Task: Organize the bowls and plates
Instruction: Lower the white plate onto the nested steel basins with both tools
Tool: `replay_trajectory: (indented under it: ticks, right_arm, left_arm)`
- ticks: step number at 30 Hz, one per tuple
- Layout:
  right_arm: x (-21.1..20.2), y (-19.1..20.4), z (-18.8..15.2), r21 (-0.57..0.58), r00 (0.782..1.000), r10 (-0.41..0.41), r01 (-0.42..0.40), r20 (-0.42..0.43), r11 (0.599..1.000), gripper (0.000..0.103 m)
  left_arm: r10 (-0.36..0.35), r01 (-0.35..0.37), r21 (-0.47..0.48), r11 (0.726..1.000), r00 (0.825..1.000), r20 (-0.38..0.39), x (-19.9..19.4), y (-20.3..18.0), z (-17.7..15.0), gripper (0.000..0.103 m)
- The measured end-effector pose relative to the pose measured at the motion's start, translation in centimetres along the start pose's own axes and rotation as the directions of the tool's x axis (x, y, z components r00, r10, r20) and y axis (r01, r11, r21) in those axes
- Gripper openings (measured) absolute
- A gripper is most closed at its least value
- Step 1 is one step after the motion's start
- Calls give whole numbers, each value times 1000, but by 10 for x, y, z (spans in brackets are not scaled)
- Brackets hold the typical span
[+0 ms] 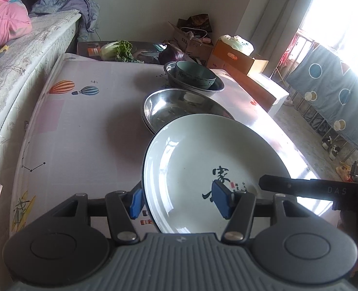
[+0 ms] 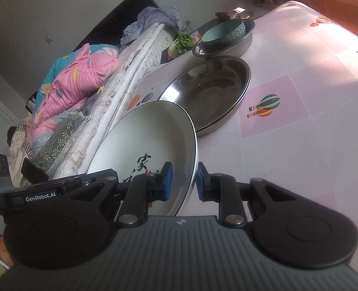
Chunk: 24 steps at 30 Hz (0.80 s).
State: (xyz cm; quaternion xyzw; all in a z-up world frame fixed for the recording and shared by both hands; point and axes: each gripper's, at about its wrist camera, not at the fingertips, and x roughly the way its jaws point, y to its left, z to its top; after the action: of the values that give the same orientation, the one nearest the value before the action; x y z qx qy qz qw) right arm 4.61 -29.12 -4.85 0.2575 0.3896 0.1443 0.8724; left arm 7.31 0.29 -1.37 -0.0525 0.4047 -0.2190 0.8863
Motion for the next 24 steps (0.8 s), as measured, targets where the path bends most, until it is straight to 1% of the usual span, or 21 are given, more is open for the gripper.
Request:
replay_trajectory:
  ticks: [8,12,19,24]
  right_arm:
    - [2,-16,44,10,999,11,-11,42,1000,21]
    - [10,-29,65,24,999,7,-8,54,1000,21]
    - [35,-53,93,56,999,-10,7,51,998,21]
    - [55,-68,99,83,1000,-18,16,23,996,21]
  left_arm:
    - [-12,11,14,1000,999,37,17,-14,37,58]
    - [-13,12,23,1000,999,40,36,-19,57,58]
    - [-7,6,18,1000,1000,13,75,-21,80,58]
    - [3,-3,-5,1000,1000,-25,102,-13,85,58]
